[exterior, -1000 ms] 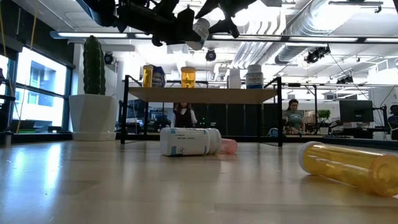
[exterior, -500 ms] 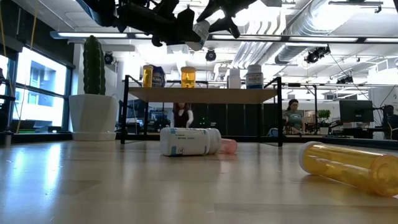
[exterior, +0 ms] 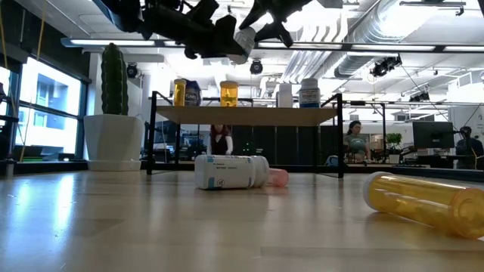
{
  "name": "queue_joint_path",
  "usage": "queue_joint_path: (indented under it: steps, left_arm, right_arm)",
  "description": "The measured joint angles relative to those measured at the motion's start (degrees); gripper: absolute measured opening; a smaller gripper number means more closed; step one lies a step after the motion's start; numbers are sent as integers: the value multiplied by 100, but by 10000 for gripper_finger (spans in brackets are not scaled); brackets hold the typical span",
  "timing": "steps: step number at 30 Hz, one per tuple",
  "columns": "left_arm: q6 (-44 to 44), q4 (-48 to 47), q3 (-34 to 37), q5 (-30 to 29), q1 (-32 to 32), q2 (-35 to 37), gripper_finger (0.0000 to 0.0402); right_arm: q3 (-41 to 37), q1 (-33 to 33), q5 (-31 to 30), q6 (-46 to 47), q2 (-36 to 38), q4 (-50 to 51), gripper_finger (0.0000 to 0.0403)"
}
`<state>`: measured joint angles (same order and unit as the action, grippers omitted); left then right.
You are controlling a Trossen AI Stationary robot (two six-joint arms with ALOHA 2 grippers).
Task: Pick and place medicine bottles onto shelf by color
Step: Put the top big white pill bottle on the shelf
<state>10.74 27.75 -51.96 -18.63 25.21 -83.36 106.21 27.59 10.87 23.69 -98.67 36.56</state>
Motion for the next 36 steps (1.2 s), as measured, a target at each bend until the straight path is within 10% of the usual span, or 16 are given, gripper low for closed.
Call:
queue_joint_path:
  steps: [36]
  left_arm:
    - [-1163,-2577,1,-235,24,1511,254]
  right_arm:
    - [0,243,-984,-1369,-862,608,158]
